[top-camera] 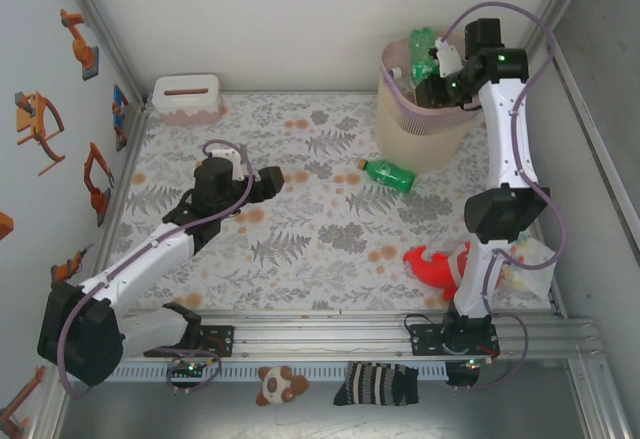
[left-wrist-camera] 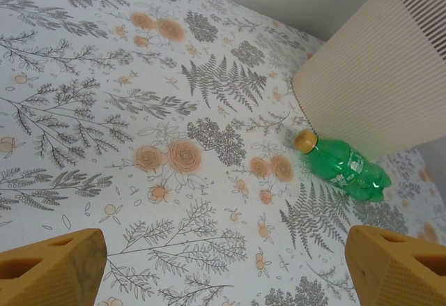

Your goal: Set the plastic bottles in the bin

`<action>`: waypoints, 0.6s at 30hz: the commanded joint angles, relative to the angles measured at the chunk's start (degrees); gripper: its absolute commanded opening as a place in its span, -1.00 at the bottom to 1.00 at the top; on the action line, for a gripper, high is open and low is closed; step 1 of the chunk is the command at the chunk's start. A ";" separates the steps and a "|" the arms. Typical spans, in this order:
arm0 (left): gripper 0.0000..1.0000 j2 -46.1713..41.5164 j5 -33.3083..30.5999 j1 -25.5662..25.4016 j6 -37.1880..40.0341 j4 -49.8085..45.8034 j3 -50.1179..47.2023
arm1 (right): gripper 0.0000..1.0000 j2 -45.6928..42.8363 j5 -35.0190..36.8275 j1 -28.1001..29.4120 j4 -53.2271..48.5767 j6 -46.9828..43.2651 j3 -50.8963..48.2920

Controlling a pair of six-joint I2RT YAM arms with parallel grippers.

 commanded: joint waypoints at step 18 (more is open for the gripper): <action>0.75 1.15 2.06 0.34 -1.24 1.99 1.69 | 0.05 -5.22 0.64 -0.10 7.65 4.44 -0.93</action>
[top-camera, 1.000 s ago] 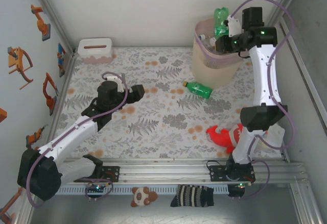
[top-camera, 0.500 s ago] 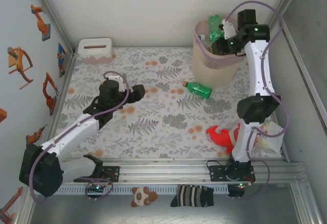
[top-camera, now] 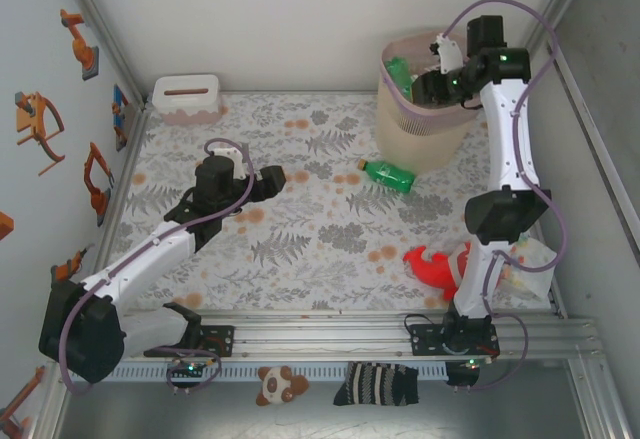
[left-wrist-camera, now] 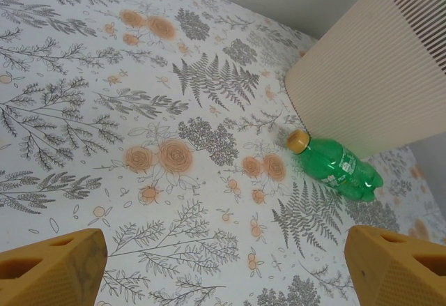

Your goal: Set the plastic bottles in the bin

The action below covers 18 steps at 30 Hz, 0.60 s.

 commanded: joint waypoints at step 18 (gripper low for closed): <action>0.75 -1.98 -0.07 0.38 -1.01 0.72 -0.28 | -0.52 5.50 -8.63 1.91 21.96 15.85 1.06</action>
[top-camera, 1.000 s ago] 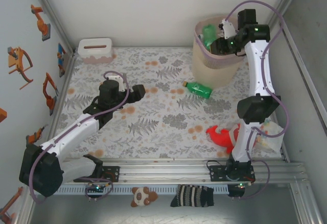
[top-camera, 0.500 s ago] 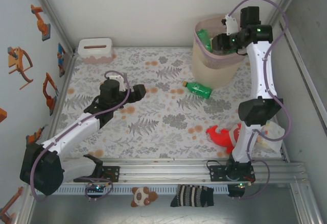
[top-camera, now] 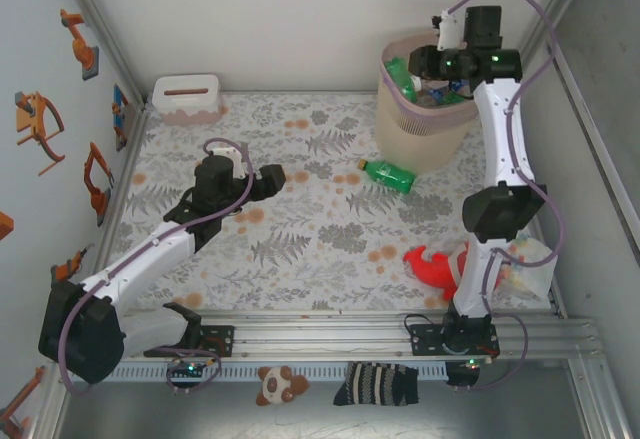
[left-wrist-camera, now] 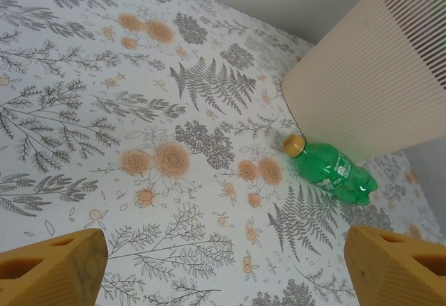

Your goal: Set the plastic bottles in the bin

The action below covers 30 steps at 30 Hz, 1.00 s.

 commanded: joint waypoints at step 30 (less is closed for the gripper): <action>0.75 -3.35 -0.01 0.79 0.15 -0.43 -1.61 | -0.51 -2.00 9.90 -2.80 2.93 0.79 1.75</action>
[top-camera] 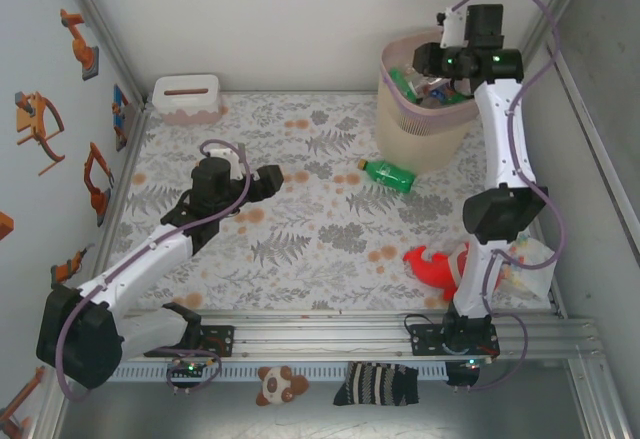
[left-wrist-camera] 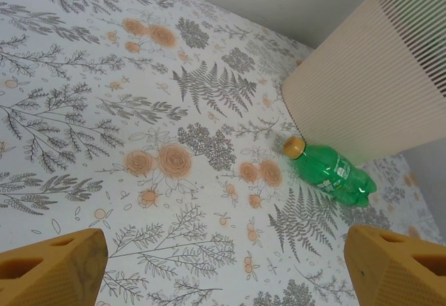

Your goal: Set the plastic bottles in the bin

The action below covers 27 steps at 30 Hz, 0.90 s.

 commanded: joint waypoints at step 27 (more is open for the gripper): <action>0.75 -3.23 0.19 0.93 0.42 -1.16 -0.85 | -0.52 1.95 0.44 -7.64 4.87 3.01 -0.77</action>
